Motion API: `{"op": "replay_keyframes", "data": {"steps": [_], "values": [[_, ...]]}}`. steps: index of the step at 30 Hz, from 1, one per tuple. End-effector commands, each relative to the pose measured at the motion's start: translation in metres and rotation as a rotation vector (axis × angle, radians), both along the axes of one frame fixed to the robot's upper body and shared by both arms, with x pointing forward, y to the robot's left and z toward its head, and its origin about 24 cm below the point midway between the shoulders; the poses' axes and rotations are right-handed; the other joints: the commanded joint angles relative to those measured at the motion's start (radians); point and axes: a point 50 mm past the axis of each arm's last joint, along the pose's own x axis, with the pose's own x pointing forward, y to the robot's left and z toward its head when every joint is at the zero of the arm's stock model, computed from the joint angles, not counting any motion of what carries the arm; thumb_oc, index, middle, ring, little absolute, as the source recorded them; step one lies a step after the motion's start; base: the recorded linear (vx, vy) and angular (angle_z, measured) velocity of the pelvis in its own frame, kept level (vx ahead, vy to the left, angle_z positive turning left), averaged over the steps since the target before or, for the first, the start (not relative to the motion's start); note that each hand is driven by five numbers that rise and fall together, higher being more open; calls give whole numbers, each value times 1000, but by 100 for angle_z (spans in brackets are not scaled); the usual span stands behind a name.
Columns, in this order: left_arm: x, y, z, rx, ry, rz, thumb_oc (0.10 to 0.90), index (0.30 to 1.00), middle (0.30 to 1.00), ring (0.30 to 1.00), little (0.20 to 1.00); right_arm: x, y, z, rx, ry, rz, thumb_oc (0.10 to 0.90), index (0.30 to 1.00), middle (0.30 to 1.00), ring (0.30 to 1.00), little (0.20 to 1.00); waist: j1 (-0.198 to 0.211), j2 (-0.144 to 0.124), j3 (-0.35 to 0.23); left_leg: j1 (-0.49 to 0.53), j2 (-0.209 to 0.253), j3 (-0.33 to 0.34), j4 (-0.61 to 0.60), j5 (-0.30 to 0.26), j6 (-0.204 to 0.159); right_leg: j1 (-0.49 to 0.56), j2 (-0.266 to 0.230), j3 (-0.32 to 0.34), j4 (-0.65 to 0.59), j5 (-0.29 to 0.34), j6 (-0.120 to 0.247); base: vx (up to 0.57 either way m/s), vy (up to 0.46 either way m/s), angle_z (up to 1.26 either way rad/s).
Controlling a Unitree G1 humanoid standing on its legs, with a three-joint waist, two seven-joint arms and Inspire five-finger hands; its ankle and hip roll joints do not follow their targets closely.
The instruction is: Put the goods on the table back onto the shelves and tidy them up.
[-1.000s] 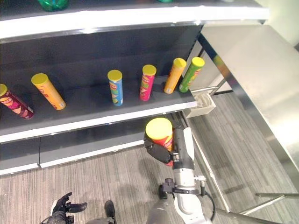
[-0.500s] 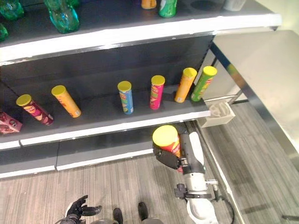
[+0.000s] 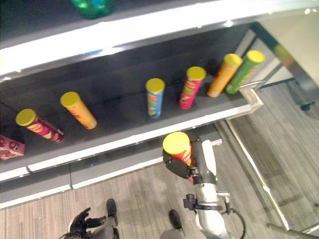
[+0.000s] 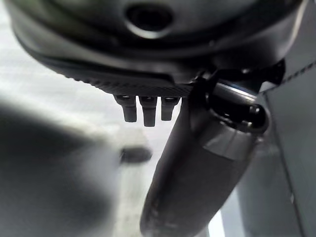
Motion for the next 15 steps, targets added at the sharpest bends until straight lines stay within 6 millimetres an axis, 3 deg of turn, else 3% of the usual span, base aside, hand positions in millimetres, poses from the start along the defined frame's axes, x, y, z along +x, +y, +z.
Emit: {"op": "replay_keyframes", "data": {"steps": [1,2,5,7,8,10,11,13,14,15], "values": [[2,13,6,136,-13,-132,800,900,900,900,900,9,3,54,-13,-307,45,400,300,300,300,300,-3,36,-80,15,98,53,6,-38,-60,-92,13,30,14,9,89,130,306,-54],[2,13,6,136,-13,-131,800,900,900,900,900,9,3,54,-12,-307,45,400,300,300,300,300,-1,34,-81,15,97,56,5,-38,-60,-95,12,34,13,10,89,47,155,-81],[13,23,13,163,-50,-136,800,900,900,900,900,13,10,59,10,-345,68,400,300,300,300,300,-7,16,-81,24,93,125,-13,-53,-39,-145,17,46,20,113,88,35,103,-67],[20,25,16,182,-68,-171,800,900,900,900,900,12,8,57,31,-338,63,400,300,300,300,300,-20,3,-93,38,92,135,-25,-91,-38,-137,36,52,29,144,99,95,80,-35],[22,26,17,186,-73,-188,800,900,900,900,900,7,5,53,59,-307,59,400,300,300,300,300,-33,-8,-100,49,91,131,-26,-106,-26,-132,68,71,32,104,99,-27,55,-14],[22,29,18,193,-73,-181,800,900,900,900,900,6,6,52,67,-302,62,400,300,300,300,300,-28,-18,-104,47,89,138,-25,-108,-27,-127,66,56,11,111,102,-5,-31,19],[15,30,13,164,-40,-134,800,900,900,900,900,1,4,44,63,-245,86,400,300,300,300,300,-8,-53,-119,57,115,150,-27,-101,-39,-125,98,2,-14,32,115,60,-99,18],[11,29,11,153,-29,-124,800,900,900,900,900,0,4,42,61,-234,90,400,300,300,300,300,-5,-58,-118,63,119,150,-28,-99,-42,-124,105,-3,-14,27,115,40,-82,-21],[9,28,10,140,-19,-134,800,900,900,900,900,-1,6,38,67,-201,121,400,300,300,300,300,4,-62,-119,67,132,149,-30,-93,-46,-123,118,-13,-14,-6,112,-62,-96,-29],[9,27,10,138,-19,-142,800,900,900,900,900,-1,8,37,69,-197,139,400,300,300,300,300,7,-65,-112,55,140,155,-27,-59,-44,-135,127,-14,-14,-9,103,37,-50,-24]]}}
